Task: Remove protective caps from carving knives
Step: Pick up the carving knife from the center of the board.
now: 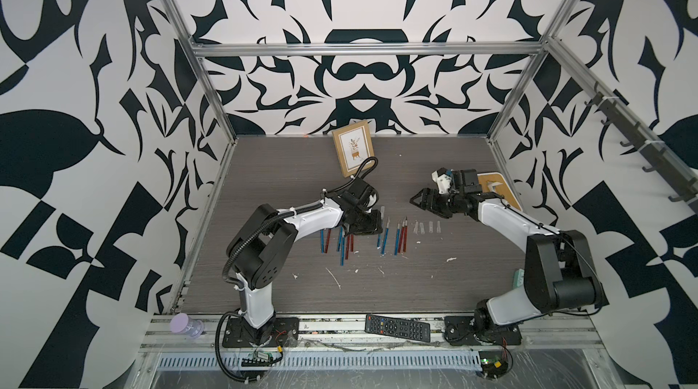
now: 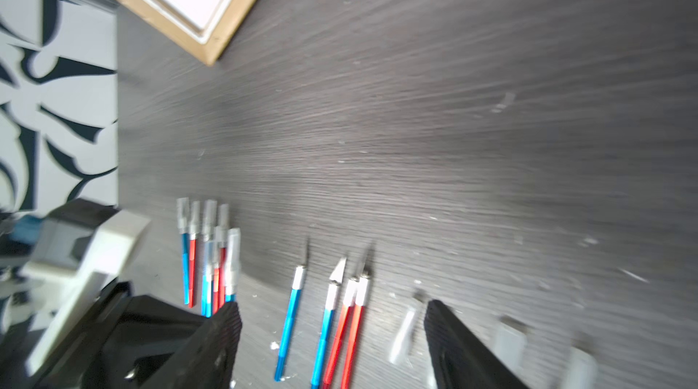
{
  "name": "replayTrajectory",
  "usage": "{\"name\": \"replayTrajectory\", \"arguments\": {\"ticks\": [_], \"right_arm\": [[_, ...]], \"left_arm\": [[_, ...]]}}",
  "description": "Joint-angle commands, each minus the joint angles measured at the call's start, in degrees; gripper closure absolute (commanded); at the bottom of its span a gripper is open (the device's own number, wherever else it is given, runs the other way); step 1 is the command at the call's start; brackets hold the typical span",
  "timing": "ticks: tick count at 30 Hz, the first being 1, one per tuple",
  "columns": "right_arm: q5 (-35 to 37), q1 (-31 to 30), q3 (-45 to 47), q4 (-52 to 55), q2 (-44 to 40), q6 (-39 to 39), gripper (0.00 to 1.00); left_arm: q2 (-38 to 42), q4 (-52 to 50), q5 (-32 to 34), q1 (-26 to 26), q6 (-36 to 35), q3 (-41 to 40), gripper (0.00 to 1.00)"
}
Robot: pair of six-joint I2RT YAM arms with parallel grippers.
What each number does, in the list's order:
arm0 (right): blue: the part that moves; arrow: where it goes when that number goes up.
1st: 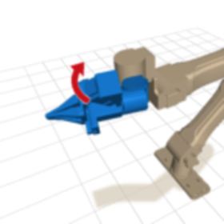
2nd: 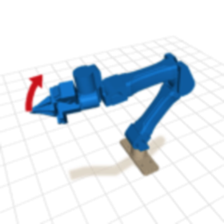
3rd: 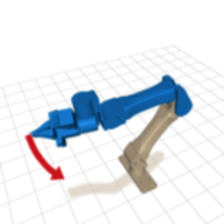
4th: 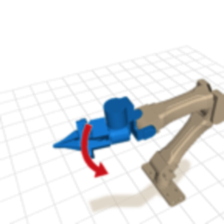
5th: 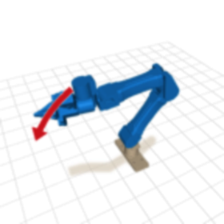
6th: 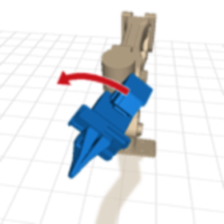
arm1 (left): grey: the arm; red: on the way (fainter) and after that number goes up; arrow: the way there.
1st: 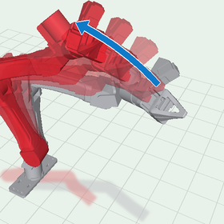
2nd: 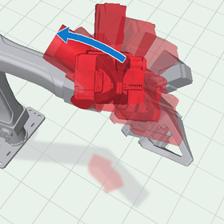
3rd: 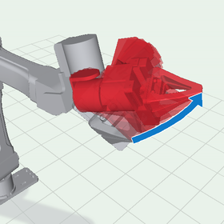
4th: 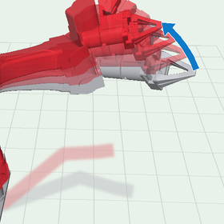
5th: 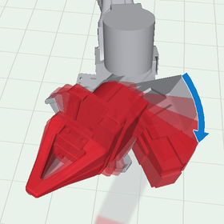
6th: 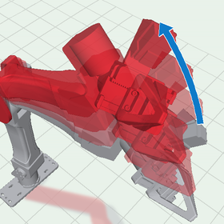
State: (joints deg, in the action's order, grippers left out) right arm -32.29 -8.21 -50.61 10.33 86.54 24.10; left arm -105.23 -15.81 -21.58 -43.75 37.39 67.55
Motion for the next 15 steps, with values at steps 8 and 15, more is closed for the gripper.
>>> {"name": "replayTrajectory", "arguments": {"ticks": [8,15], "right_arm": [[-4.5,-7.3,-0.7,-9.4,2.6,4.0,0.35],[-4.6,-9.4,-1.1,-12.6,5.4,7.5,0.43]], "left_arm": [[-0.1,3.0,-3.7,-0.1,0.8,0.4,1.0],[-0.3,2.4,-3.4,-0.1,0.1,0.9,1.0]]}}
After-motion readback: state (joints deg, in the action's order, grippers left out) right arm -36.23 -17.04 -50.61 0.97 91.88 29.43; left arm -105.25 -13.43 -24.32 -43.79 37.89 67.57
